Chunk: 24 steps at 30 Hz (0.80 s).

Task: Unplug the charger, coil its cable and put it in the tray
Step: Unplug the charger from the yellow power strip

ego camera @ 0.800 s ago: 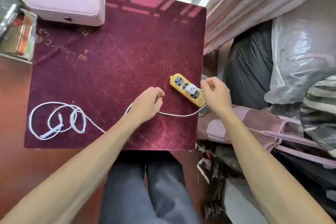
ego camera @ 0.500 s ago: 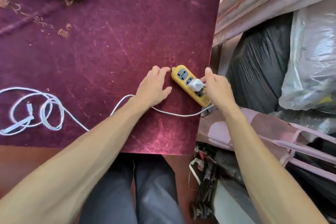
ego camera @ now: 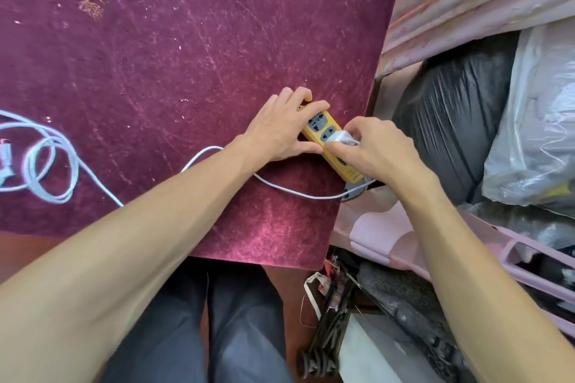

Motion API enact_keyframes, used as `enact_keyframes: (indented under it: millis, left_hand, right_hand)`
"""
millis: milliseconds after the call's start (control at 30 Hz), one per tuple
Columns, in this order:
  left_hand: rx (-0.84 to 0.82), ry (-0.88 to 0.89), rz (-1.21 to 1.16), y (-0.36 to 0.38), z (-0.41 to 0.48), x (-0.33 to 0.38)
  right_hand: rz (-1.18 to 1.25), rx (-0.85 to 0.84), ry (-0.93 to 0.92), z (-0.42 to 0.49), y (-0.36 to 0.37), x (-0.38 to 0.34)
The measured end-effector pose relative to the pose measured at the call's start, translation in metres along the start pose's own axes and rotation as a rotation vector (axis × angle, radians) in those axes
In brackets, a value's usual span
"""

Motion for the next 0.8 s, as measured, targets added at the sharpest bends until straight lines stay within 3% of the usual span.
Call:
enact_keyframes:
  millis: [267, 800]
  left_hand:
    - [0.026, -0.096, -0.197, 0.002, -0.01, -0.007]
    - [-0.01, -0.129, -0.286, 0.0, -0.009, -0.008]
  right_hand:
    - [-0.373, 0.064, -0.149, 0.009, 0.002, -0.023]
    - [-0.65, 0.082, -0.252, 0.022, 0.006, -0.034]
Point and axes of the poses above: each hand's wrist, its own z-axis towards the middle knuckle, its own y-axis out of the palm, x = y × z, the point moved 3 cm from there along z, towards the middle knuckle, and after that the axes turned 5 degrees about -z, right-handed, at the moved point
